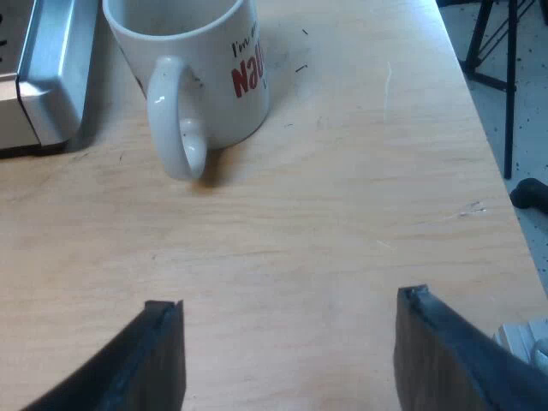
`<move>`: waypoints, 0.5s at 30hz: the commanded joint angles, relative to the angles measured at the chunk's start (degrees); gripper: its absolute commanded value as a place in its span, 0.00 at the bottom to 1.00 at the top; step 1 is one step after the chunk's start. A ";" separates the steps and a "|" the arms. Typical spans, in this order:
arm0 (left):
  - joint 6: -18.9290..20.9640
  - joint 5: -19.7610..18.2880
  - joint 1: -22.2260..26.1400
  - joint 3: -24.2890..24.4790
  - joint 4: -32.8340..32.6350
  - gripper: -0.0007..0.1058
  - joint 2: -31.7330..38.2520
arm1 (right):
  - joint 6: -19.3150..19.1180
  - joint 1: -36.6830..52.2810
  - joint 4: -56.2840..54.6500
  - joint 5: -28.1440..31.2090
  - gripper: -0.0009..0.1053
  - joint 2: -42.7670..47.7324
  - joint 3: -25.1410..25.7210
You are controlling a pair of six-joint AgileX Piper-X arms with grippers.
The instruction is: Remove mug from coffee machine
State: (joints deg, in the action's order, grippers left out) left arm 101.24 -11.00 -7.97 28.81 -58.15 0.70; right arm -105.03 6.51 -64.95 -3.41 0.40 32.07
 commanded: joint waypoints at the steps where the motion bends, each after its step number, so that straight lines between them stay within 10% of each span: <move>1: -2.22 0.53 0.13 0.18 0.98 0.75 2.23 | -0.13 -0.04 0.45 -0.25 0.53 2.59 0.37; 15: -4.20 0.53 0.13 -0.45 1.88 0.75 2.34 | -0.13 -0.04 0.45 -0.25 0.53 2.59 0.37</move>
State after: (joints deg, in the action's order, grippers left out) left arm 96.87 -11.00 -7.97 28.24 -56.84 0.70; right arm -105.03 6.51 -64.95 -3.41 0.40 32.07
